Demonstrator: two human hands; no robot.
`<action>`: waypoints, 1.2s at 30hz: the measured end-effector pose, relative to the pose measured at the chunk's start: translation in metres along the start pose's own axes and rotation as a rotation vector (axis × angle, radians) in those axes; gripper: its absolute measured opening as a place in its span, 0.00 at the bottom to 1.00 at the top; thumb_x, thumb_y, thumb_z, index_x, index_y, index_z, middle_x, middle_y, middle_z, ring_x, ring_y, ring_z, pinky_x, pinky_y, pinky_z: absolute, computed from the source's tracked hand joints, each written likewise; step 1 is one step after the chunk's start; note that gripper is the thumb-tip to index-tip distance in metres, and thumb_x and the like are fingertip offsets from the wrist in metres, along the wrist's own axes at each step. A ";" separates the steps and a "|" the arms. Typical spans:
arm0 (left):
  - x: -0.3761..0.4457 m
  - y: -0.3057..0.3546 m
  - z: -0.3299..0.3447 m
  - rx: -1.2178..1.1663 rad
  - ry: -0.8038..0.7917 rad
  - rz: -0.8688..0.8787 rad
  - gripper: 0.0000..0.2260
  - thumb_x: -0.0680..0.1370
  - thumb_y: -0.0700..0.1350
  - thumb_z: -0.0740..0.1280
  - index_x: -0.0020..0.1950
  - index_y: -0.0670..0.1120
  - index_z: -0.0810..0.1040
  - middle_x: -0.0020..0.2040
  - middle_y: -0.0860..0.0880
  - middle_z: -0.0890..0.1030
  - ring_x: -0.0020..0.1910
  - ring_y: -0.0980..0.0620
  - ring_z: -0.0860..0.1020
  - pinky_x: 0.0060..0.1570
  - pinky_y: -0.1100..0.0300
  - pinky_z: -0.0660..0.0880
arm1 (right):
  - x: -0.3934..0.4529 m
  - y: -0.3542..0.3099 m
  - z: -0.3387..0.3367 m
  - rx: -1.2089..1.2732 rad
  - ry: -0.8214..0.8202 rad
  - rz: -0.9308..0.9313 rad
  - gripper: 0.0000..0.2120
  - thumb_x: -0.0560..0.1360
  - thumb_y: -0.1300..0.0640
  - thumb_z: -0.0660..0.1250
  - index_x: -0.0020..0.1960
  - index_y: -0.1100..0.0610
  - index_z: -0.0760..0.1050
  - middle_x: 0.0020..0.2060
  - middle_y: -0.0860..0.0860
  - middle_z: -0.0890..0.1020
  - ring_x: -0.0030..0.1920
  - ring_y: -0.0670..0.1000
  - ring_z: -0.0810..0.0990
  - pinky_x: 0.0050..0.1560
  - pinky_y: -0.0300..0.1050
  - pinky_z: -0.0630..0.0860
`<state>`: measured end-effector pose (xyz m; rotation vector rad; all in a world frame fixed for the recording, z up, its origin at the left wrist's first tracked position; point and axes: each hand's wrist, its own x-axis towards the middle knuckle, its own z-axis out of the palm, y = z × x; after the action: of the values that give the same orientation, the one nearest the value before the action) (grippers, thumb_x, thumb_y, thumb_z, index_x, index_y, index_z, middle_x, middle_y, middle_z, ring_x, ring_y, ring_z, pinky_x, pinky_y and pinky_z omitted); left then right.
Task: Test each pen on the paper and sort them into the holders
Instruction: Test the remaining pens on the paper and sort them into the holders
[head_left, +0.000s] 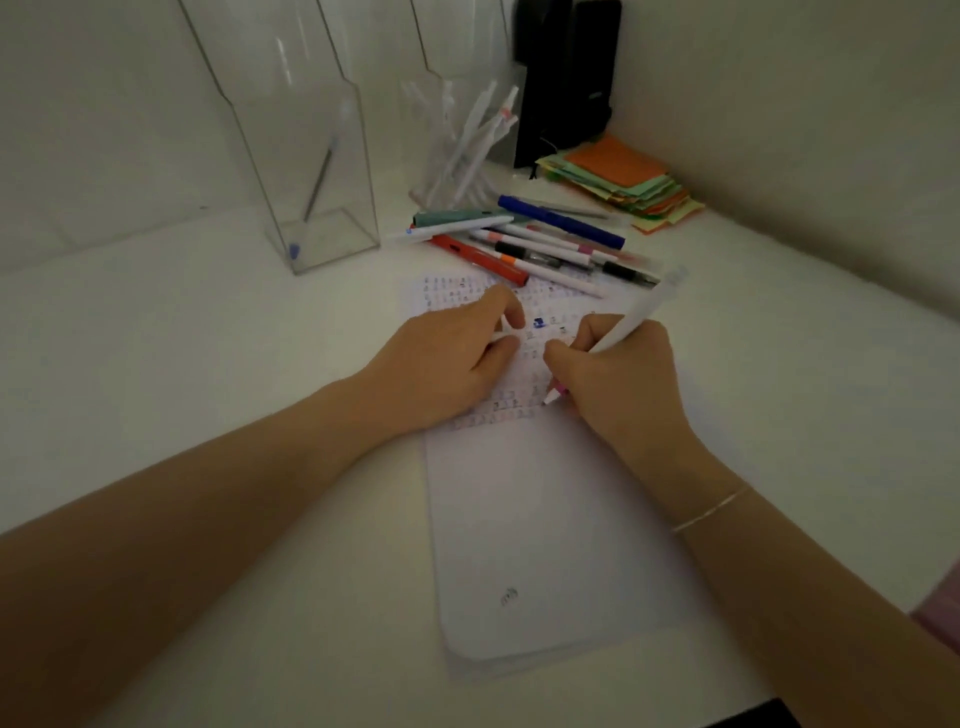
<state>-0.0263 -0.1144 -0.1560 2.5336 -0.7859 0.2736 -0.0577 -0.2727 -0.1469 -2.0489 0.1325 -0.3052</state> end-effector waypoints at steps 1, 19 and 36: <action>0.000 0.000 0.000 -0.002 0.001 -0.002 0.07 0.80 0.48 0.58 0.57 0.48 0.68 0.31 0.56 0.70 0.29 0.60 0.69 0.29 0.65 0.62 | 0.000 0.000 0.000 -0.011 -0.003 -0.014 0.11 0.68 0.66 0.68 0.32 0.72 0.73 0.23 0.58 0.76 0.22 0.45 0.71 0.24 0.33 0.69; -0.002 0.001 0.000 -0.001 0.015 0.025 0.05 0.81 0.49 0.57 0.47 0.50 0.66 0.31 0.58 0.68 0.30 0.60 0.69 0.30 0.67 0.61 | -0.001 0.001 0.003 -0.083 0.009 -0.122 0.12 0.69 0.65 0.67 0.34 0.74 0.70 0.29 0.69 0.75 0.27 0.53 0.69 0.28 0.44 0.69; 0.000 0.004 -0.009 -0.325 0.149 0.006 0.10 0.79 0.43 0.63 0.59 0.47 0.76 0.47 0.59 0.75 0.42 0.71 0.72 0.42 0.78 0.65 | -0.002 0.000 -0.003 0.104 -0.031 -0.070 0.15 0.72 0.63 0.69 0.32 0.69 0.69 0.24 0.57 0.72 0.21 0.45 0.67 0.23 0.33 0.67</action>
<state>-0.0293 -0.1129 -0.1469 2.1795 -0.7166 0.3060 -0.0604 -0.2750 -0.1461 -1.9565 0.0253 -0.3172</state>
